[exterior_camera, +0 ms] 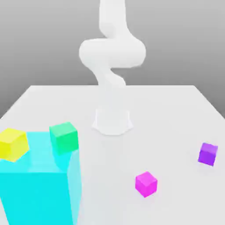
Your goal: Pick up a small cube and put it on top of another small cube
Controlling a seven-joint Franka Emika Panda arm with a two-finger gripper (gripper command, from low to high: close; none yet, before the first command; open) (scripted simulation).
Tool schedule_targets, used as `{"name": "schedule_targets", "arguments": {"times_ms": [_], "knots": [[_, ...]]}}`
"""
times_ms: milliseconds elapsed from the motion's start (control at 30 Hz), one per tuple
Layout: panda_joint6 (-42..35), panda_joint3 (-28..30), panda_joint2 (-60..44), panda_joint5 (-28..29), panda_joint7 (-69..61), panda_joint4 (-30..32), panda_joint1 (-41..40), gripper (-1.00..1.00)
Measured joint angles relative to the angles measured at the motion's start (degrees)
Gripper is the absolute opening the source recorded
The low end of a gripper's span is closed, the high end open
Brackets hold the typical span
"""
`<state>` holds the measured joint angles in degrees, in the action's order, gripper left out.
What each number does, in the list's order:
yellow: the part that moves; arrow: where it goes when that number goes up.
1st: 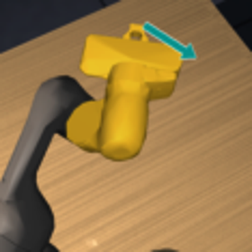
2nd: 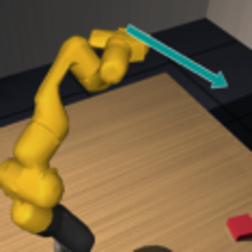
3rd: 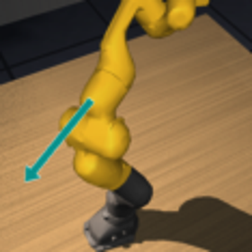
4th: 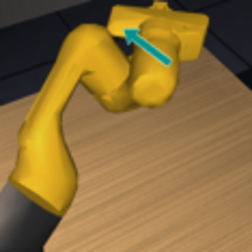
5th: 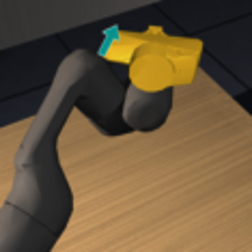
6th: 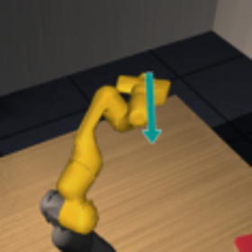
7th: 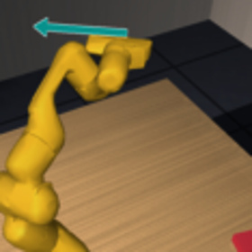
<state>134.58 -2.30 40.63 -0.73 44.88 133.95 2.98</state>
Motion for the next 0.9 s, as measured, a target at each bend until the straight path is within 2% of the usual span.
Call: {"name": "schedule_targets", "arguments": {"times_ms": [400,533,667,767,900], "knots": [[13.61,-13.95,-24.84,-1.05,-2.75,10.51,13.49,0.0],[18.09,-19.05,-33.25,0.95,-1.98,13.97,17.4,0.0],[22.47,-22.58,-42.07,5.61,0.7,17.38,23.29,0.0],[26.03,-21.62,-48.78,11.24,4.43,18.79,27.29,0.0],[32.01,-13.91,-57.22,20.27,11.14,17.31,33.55,0.0]]}}
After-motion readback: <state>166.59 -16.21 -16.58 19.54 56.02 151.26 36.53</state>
